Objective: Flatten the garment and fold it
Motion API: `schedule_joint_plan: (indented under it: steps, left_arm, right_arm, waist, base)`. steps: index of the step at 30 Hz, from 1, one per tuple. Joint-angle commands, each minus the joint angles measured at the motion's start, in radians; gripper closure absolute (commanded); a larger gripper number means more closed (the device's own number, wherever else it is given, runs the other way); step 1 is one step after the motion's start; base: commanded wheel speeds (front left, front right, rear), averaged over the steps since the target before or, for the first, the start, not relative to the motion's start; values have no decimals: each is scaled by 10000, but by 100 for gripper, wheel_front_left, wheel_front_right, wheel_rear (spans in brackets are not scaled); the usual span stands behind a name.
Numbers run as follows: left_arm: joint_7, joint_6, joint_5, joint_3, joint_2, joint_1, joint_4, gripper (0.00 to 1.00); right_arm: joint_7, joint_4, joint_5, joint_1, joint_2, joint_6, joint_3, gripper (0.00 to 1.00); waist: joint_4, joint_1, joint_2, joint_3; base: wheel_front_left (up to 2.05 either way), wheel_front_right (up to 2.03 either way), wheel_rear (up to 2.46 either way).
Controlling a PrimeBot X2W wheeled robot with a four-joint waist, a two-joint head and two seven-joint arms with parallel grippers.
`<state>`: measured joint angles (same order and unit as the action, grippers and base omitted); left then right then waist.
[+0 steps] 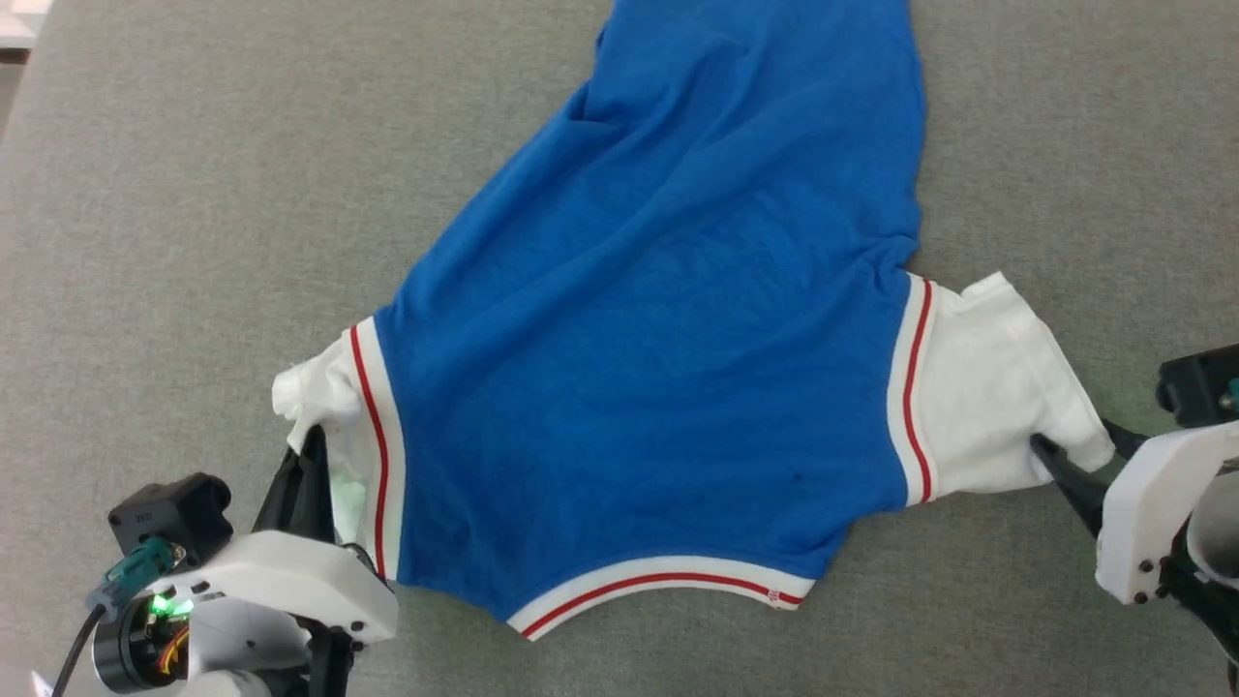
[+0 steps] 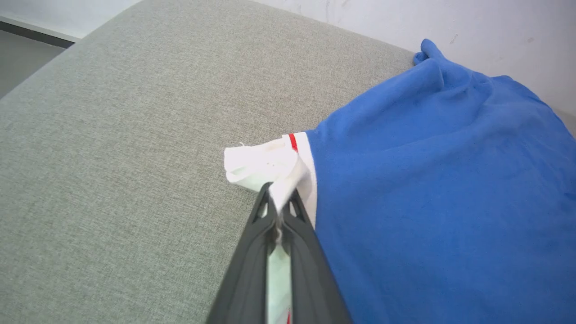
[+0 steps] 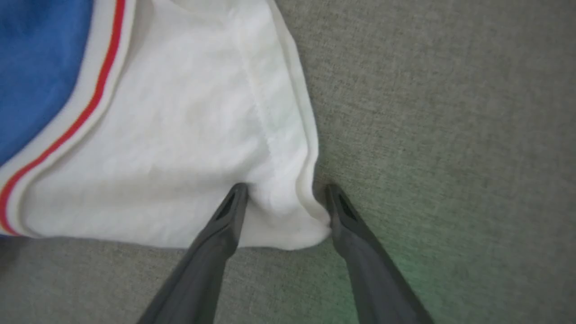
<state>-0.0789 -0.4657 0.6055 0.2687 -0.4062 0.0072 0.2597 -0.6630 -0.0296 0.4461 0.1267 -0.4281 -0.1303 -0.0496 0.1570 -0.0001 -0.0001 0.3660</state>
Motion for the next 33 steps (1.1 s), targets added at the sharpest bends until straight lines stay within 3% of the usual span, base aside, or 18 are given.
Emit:
schedule_joint_plan:
  steps: [1,4,10,18,26,33]
  left_arm:
    - [-7,72,-39,11,17,-221,5,100]
    - [30,164,82,13,86,-276,60,100]
    - [204,709,763,130,618,-592,222,100]
    - [140,1330,1647,-61,1185,-2155,863,100]
    - [-816,1009,2219,-741,1416,-5804,519,100]
    - [-2118,610,2089,-467,1303,-8873,-1532,100]
  right_arm:
    - [-239,389,200,-166,326,-4,-199,100]
    - [-10,190,367,-91,607,-4,214,100]
    - [1517,-332,302,205,1637,-4,1328,100]
    - [2710,-1591,766,1627,2784,-4,1837,100]
    - [2312,-1890,609,4871,2950,-4,1561,100]
    - [1779,-252,128,7485,2906,-4,1476,100]
  waist:
    - [41,1,1,-28]
    - [54,1,1,-196]
    - [-100,1,1,-935]
    - [-691,1,1,-2193]
    - [-1367,1,1,-2937]
    - [-1803,1,1,-3207]
  base:
    - [0,0,0]
    - [0,0,0]
    - [0,0,0]
    - [0,0,0]
    - [0,0,0]
    - [0,0,0]
